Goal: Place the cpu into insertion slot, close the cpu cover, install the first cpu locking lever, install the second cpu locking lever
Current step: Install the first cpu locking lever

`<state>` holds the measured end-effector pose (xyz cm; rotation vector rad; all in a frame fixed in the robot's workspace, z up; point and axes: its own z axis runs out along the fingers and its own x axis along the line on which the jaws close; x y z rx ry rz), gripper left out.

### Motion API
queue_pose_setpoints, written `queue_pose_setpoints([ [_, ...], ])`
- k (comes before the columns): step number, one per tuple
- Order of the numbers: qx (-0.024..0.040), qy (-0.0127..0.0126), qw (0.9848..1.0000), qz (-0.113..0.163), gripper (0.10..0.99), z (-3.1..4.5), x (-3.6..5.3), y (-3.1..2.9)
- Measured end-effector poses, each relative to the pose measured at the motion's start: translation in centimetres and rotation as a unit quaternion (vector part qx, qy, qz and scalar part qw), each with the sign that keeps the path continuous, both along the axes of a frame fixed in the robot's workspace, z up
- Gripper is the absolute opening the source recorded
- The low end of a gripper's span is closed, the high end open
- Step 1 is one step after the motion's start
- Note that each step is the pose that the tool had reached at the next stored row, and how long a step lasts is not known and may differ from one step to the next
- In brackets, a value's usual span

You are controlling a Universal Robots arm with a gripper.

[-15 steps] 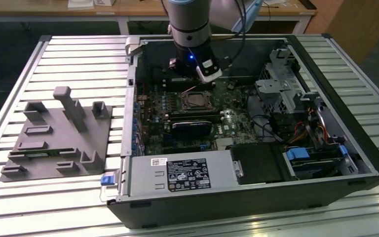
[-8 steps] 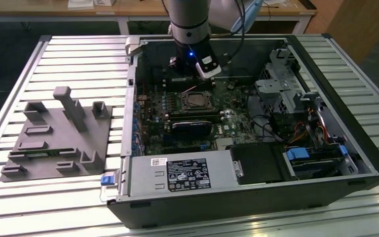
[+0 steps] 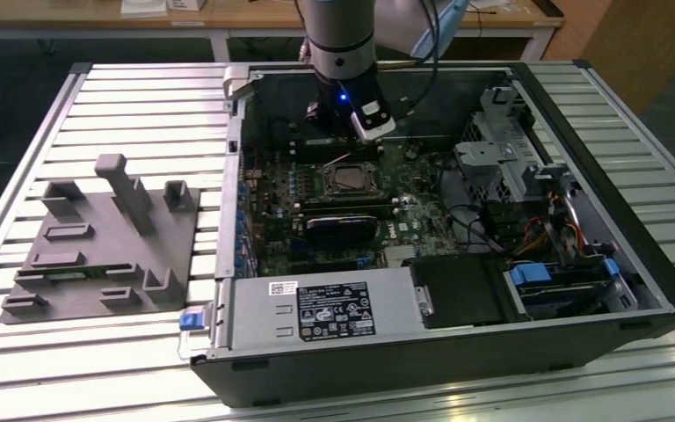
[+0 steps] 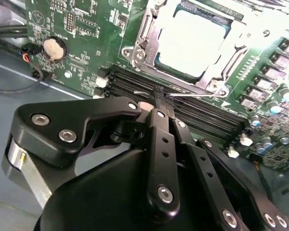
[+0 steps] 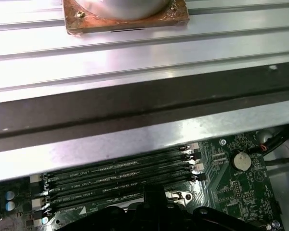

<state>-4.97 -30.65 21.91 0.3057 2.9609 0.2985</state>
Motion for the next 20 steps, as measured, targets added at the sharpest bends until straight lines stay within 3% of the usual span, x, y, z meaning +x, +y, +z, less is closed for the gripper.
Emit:
queue_pose_setpoints([
  [6, -0.0005, 0.0, 0.9993, -0.039, 0.106, -0.46, 0.04, 0.02],
  [12, -0.0006, -0.0003, 0.9991, -0.042, 0.106, -0.49, 0.04, 0.04],
  [15, -0.0005, -0.0057, 0.9991, -0.042, 0.106, -0.61, 0.02, 0.03],
  [20, -0.0006, -0.0058, 0.9991, -0.042, 0.106, -0.62, 0.02, 0.03],
])
